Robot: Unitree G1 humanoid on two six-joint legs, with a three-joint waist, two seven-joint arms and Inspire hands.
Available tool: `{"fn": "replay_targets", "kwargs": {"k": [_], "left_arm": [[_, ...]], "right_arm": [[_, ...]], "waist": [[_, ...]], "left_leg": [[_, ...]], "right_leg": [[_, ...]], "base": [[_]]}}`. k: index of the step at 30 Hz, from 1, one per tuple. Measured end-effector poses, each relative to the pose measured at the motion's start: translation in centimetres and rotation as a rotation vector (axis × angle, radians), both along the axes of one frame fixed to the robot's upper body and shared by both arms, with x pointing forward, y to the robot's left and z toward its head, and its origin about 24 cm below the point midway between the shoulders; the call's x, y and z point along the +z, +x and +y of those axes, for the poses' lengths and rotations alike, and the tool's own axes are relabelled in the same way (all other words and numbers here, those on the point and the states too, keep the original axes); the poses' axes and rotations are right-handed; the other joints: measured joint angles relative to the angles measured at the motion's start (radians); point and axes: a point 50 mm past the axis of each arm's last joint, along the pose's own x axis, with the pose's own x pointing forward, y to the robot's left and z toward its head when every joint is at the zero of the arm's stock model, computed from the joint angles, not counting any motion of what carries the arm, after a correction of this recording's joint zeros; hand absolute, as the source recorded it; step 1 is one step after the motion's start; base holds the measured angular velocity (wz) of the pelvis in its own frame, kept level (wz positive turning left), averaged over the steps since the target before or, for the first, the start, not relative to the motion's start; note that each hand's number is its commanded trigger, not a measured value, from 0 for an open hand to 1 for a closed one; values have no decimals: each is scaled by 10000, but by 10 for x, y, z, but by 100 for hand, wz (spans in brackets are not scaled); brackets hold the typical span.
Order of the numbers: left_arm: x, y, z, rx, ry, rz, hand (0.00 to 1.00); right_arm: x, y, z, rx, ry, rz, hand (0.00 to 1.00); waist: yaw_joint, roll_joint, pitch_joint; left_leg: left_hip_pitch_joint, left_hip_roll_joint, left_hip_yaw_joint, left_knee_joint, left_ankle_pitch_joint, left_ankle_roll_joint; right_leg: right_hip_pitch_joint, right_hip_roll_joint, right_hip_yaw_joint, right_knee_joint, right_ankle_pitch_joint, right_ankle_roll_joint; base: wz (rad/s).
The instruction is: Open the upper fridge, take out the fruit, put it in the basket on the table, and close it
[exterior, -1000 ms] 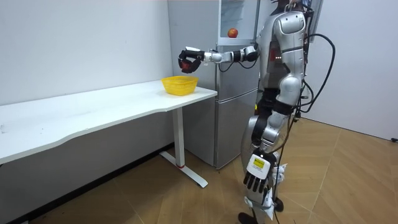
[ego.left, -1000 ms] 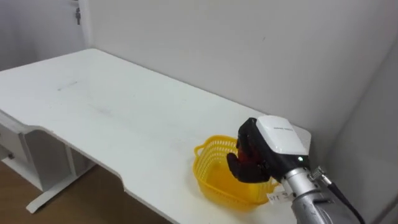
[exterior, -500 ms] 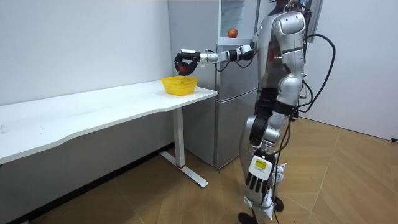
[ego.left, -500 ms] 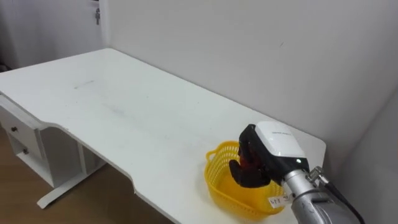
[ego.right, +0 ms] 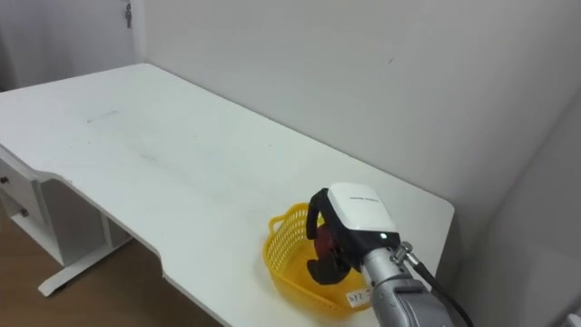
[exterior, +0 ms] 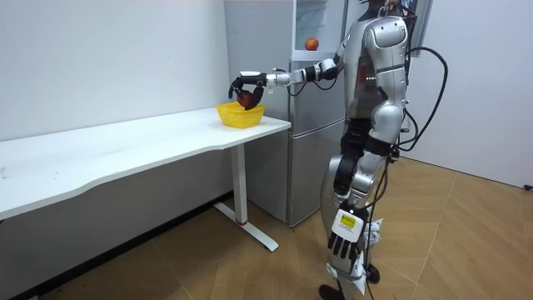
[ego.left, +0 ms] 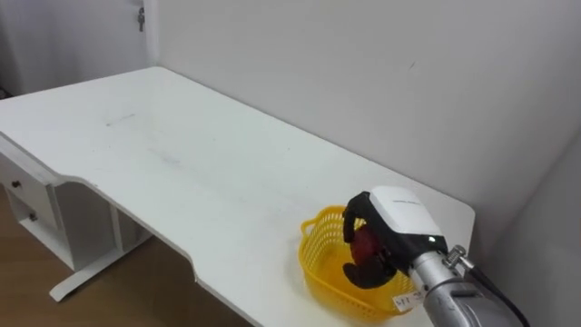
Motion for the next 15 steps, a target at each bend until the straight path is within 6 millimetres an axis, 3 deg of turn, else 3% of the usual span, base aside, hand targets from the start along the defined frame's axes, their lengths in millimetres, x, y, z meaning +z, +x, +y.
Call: {"fn": "replay_targets", "kwargs": {"k": [15], "left_arm": [[1, 9, 1, -58, 61, -206, 0]], "right_arm": [[1, 1, -1, -35, 529, 131, 0]], "waist": [[-29, 61, 40]], "left_leg": [[-11, -1, 35, 4, 0, 0]], "right_leg": [[-58, -5, 30, -1, 0, 0]], "base": [[-1]]}}
